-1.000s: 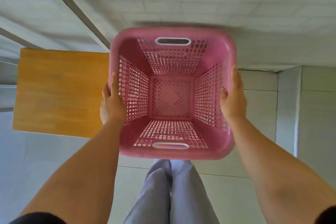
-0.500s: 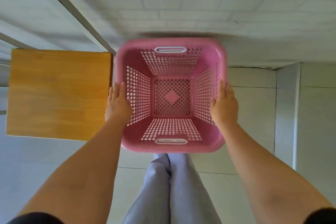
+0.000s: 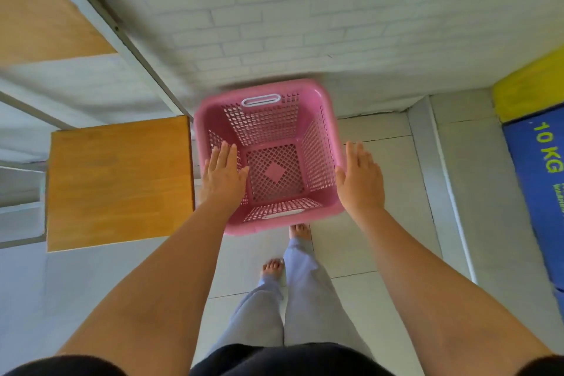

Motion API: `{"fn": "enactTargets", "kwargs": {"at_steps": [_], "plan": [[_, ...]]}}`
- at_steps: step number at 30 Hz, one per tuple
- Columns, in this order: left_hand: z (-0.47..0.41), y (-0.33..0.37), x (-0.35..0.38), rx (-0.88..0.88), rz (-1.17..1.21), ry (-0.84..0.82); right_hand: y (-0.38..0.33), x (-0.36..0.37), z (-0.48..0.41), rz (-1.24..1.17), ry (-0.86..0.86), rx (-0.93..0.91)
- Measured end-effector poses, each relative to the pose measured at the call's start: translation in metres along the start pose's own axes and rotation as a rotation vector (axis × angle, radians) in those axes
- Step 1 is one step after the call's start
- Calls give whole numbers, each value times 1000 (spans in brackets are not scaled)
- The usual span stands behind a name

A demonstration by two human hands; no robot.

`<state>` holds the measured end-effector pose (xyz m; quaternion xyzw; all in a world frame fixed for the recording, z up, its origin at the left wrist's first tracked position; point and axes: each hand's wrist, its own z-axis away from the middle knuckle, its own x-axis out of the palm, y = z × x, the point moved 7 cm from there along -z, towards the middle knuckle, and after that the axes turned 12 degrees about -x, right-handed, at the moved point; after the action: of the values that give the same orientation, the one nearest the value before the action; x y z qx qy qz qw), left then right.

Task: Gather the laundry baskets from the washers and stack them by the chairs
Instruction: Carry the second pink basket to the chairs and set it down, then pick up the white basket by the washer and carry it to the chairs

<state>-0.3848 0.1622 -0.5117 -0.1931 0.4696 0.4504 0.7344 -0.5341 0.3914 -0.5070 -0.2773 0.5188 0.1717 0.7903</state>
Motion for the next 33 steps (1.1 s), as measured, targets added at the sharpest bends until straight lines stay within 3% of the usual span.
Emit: {"fn": "enactTargets", "kwargs": {"at_steps": [7, 17, 21, 33], "plan": [[69, 38, -10, 314, -119, 39, 11, -26, 105, -48, 80, 123], [195, 142, 32, 770, -356, -27, 76, -15, 292, -188, 198, 489], [273, 184, 66, 1005, -445, 1, 108, -7, 382, -252, 275, 652], [579, 250, 225, 1416, -561, -95, 183, 59, 706, -367, 438, 1070]]}}
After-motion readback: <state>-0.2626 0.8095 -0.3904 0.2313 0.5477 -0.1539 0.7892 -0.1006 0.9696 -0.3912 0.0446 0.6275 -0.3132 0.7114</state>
